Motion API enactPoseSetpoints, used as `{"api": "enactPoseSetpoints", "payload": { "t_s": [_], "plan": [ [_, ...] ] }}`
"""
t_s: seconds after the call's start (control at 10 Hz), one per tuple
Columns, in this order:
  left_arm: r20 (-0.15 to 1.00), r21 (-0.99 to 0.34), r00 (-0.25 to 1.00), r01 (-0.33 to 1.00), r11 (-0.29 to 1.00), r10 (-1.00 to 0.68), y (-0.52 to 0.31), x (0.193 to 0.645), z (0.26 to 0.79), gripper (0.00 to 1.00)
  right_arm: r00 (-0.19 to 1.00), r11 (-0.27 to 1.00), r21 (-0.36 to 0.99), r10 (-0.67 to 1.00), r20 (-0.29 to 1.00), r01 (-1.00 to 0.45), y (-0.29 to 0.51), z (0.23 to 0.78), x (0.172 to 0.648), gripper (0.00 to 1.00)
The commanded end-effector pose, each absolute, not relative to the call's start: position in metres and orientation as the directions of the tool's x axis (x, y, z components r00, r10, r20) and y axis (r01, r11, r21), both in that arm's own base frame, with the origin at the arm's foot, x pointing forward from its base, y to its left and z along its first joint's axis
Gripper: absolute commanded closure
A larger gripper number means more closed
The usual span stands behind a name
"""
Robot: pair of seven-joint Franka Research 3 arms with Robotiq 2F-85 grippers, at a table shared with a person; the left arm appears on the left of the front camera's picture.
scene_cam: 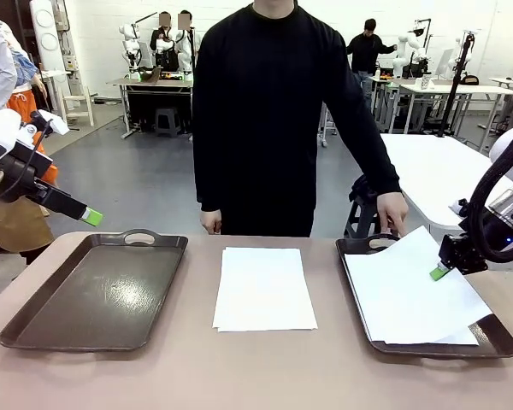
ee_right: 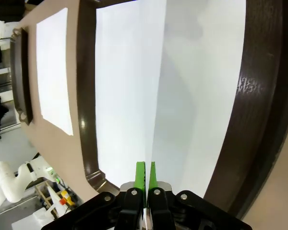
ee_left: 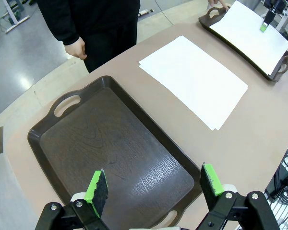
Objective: Sort the A4 documents.
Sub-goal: Place the A4 Paper in the designated Handle tray.
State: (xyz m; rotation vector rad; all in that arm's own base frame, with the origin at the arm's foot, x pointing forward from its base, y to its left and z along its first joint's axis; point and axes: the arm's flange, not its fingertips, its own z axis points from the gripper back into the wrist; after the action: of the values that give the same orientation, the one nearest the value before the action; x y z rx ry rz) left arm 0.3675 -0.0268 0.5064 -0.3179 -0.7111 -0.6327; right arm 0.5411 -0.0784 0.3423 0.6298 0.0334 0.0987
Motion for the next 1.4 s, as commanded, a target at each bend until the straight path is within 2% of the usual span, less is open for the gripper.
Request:
{"api": "enactPoseSetpoints", "payload": {
  "t_s": [0.0, 0.3, 0.4, 0.5, 0.6, 0.7, 0.8, 0.9, 1.0, 1.1, 1.2, 1.3],
  "plan": [
    [0.691, -0.064, 0.585, 0.635, 0.770, -0.425, -0.026, 0.368, 0.506, 0.00, 0.997, 0.834, 0.548, 0.072, -0.013, -0.054, -0.070, 0.338, 0.542, 0.99],
    [0.691, -0.064, 0.585, 0.635, 0.770, -0.425, -0.026, 0.368, 0.506, 0.00, 0.998, 0.823, 0.568, 0.055, -0.025, -0.031, -0.064, 0.335, 0.541, 0.99],
    [0.691, -0.064, 0.585, 0.635, 0.770, -0.425, -0.026, 0.368, 0.506, 0.00, 0.998, 0.828, 0.561, 0.047, -0.036, -0.019, -0.063, 0.335, 0.540, 0.95],
    [0.691, -0.064, 0.585, 0.635, 0.770, -0.425, -0.026, 0.368, 0.506, 0.00, 0.998, 0.838, 0.546, 0.043, -0.034, -0.018, -0.063, 0.337, 0.538, 0.80],
    [0.691, -0.064, 0.585, 0.635, 0.770, -0.425, -0.026, 0.368, 0.506, 0.00, 0.998, 0.852, 0.524, 0.037, -0.042, -0.009, -0.063, 0.340, 0.537, 0.76],
    [0.691, -0.064, 0.585, 0.635, 0.770, -0.425, -0.026, 0.368, 0.506, 0.00, 0.998, 0.864, 0.503, 0.036, -0.044, -0.009, -0.062, 0.343, 0.536, 0.61],
    [0.691, -0.064, 0.585, 0.635, 0.770, -0.425, -0.026, 0.368, 0.506, 0.00, 0.999, 0.879, 0.478, 0.027, -0.032, -0.008, -0.060, 0.348, 0.536, 0.56],
    [0.691, -0.064, 0.585, 0.635, 0.770, -0.425, -0.026, 0.368, 0.506, 0.00, 0.999, 0.892, 0.452, 0.024, -0.030, -0.008, -0.059, 0.352, 0.536, 0.42],
    [0.691, -0.064, 0.585, 0.635, 0.770, -0.425, -0.026, 0.368, 0.506, 0.00, 0.999, 0.911, 0.413, 0.025, -0.022, -0.014, -0.060, 0.356, 0.535, 0.57],
    [0.691, -0.064, 0.585, 0.635, 0.770, -0.425, -0.026, 0.368, 0.506, 0.00, 1.000, 0.930, 0.368, 0.020, -0.009, -0.015, -0.063, 0.362, 0.535, 0.22],
    [0.691, -0.064, 0.585, 0.635, 0.770, -0.425, -0.026, 0.368, 0.506, 0.00, 1.000, 0.932, 0.363, 0.011, 0.001, -0.010, -0.066, 0.369, 0.535, 0.37],
    [0.691, -0.064, 0.585, 0.635, 0.770, -0.425, -0.026, 0.368, 0.506, 0.00, 1.000, 0.938, 0.346, 0.010, 0.017, -0.015, -0.068, 0.376, 0.535, 0.03]
  ]
}}
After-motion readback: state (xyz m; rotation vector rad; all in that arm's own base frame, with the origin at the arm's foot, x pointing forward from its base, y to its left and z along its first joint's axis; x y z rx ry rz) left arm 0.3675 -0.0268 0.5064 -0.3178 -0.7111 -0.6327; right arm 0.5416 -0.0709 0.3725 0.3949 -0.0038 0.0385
